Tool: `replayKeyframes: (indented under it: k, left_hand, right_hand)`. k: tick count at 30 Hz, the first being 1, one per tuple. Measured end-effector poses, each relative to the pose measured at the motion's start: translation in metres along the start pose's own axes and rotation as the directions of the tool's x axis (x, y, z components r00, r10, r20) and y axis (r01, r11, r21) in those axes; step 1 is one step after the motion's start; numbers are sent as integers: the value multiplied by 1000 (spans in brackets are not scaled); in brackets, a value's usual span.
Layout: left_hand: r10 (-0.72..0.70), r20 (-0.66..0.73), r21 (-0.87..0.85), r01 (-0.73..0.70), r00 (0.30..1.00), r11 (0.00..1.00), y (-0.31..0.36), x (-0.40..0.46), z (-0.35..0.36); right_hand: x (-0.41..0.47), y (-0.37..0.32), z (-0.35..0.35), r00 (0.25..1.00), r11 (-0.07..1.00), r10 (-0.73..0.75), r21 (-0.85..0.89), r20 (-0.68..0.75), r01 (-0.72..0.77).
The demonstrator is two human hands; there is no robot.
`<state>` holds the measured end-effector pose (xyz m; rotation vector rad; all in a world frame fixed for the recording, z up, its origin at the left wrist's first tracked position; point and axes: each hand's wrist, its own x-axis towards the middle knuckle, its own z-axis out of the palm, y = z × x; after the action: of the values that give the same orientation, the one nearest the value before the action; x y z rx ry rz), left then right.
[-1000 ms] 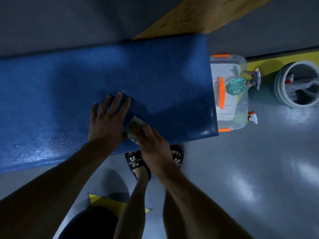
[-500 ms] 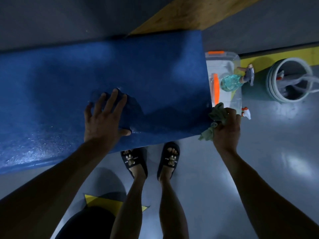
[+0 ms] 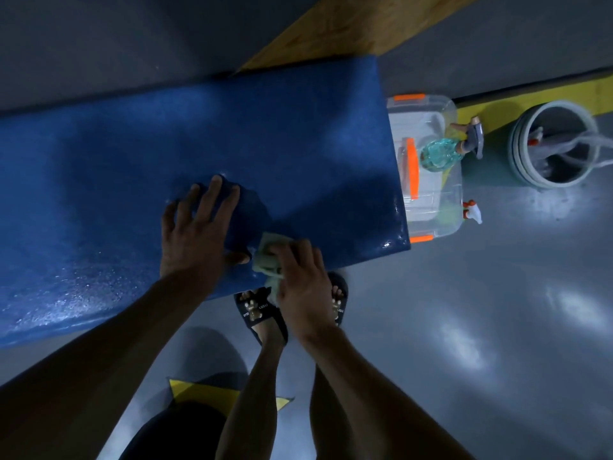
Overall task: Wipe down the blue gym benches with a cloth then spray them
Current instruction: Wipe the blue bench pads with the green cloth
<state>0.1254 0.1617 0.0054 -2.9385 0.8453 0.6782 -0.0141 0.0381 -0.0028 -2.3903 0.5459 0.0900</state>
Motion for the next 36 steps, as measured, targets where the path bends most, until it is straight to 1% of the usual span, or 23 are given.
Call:
replayKeyframes:
  k: [1,2,4,5,7,10,12,13,15,17,18,20,21,22,23,24,25,27,28,29,31,33,36]
  left_hand:
    - [7,-2,4,-7,1000,1000,-1,0,0]
    - [12,-2,4,-12,1000,1000,-1,0,0]
    - [11,-6,-3,-11,1000,1000,-1,0,0]
    - [10,-8,-8,-10,1000,1000,-1,0,0]
    - [12,-10,-18,-13,1000,1000,-1,0,0]
    - [12,0,-28,-12,1000,1000,-1,1,0]
    - [8,17,-33,-7,1000,999,-1,1,-1]
    - [5,22,-36,-4,1000,999,-2,1,-1]
    - [5,22,-39,-4,1000,999,-3,2,-1]
    - [16,25,-36,-15,1000,999,-4,2,0]
    - [20,23,-37,-19,1000,999,-4,2,0]
    - [16,26,-32,-15,1000,999,-5,3,0]
    - [10,30,-28,-9,999,1000,-5,3,0]
    - [6,31,-27,-6,1000,1000,-5,3,-1]
    - [8,29,-29,-7,1000,1000,-5,3,-1]
    - [12,27,-32,-11,1000,999,-4,3,-1]
    - [15,26,-32,-14,1000,999,-4,2,-1]
    - [10,21,-27,-9,1000,1000,-3,2,0]
    - [6,20,-25,-5,1000,1000,-3,1,0]
    - [5,21,-26,-5,1000,1000,-2,1,1]
    - [4,31,-36,-3,1000,999,-1,1,0]
    - [-1,48,-34,2,999,999,-2,2,0]
    - [14,31,-32,-13,999,999,-5,2,0]
  right_hand:
    - [6,9,-6,994,996,-87,-18,62,88]
    - [14,24,-16,987,989,-141,-35,81,144]
    - [32,62,-45,993,991,-118,-54,13,119]
    - [42,81,-63,997,996,-55,-77,-58,50]
    - [58,108,-95,972,982,141,-98,-187,-162]
    - [77,109,-103,849,901,384,-53,-362,-430]
    - [81,88,-79,777,872,444,15,-446,-490]
    - [80,73,-61,778,882,428,25,-461,-470]
    - [70,36,-25,849,930,337,2,-407,-368]
    - [58,-1,-2,956,977,174,-78,-237,-197]
    - [54,-12,3,988,990,62,-115,-139,-79]
    - [54,-9,-5,985,965,-172,-194,33,175]
    - [59,8,-16,962,935,-258,-228,91,272]
    - [65,25,-28,947,910,-299,-262,121,321]
    - [69,45,-44,954,911,-281,-285,104,299]
    - [74,65,-61,975,926,-221,-307,28,218]
    - [78,81,-79,993,957,-102,-277,-67,80]
    - [84,103,-102,964,962,132,-203,-233,-181]
    - [87,105,-100,939,943,194,-209,-284,-259]
    - [89,100,-93,926,933,208,-219,-315,-285]
    - [90,76,-59,910,940,208,-185,-359,-288]
    - [84,32,-20,937,969,130,-158,-325,-189]
    - [74,-23,13,992,968,-89,-243,-88,66]
